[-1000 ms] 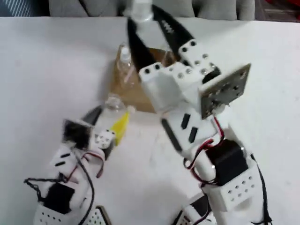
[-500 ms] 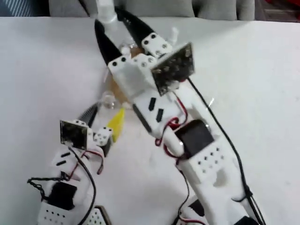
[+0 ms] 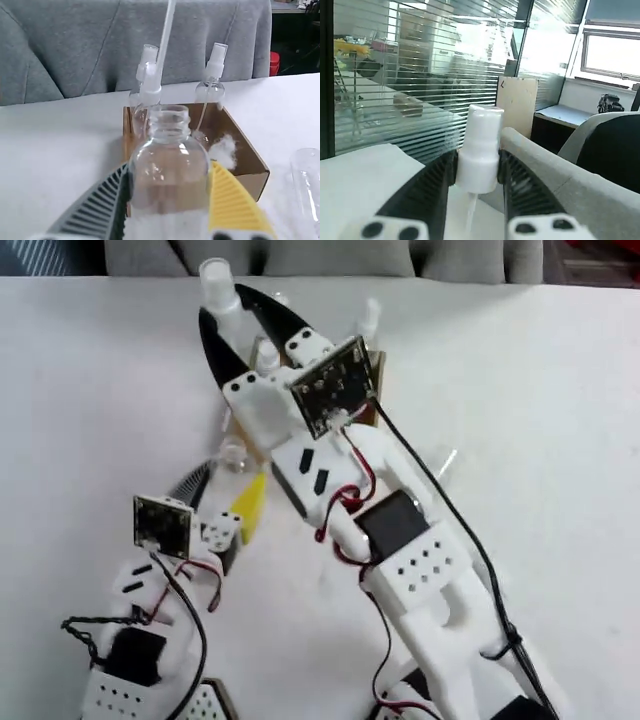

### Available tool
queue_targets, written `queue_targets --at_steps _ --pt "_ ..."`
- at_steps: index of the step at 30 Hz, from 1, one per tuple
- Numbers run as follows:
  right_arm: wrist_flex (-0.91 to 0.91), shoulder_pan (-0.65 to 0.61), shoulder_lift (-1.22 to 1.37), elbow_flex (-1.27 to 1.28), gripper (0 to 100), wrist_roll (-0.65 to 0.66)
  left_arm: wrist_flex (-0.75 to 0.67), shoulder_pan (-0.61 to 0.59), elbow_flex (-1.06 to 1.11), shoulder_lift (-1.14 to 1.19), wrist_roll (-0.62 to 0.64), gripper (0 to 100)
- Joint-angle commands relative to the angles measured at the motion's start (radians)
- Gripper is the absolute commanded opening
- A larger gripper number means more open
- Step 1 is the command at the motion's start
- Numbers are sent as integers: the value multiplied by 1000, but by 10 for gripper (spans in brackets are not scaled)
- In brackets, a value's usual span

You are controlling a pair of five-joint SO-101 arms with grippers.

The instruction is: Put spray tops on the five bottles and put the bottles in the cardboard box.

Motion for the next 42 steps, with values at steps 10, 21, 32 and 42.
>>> queue_targets --at_steps 10,21,32,42 --pt "-15 -10 -85 84 16 9 -32 -7 -11 -12 -11 22" --pt "-7 -68 -102 181 16 2 -35 -5 -2 -12 -11 22" --pt "87 -105 -186 324 16 -69 -35 -7 -2 -12 -11 21" --pt "357 -107 -185 233 22 -170 -37 -5 -2 -12 -11 21"
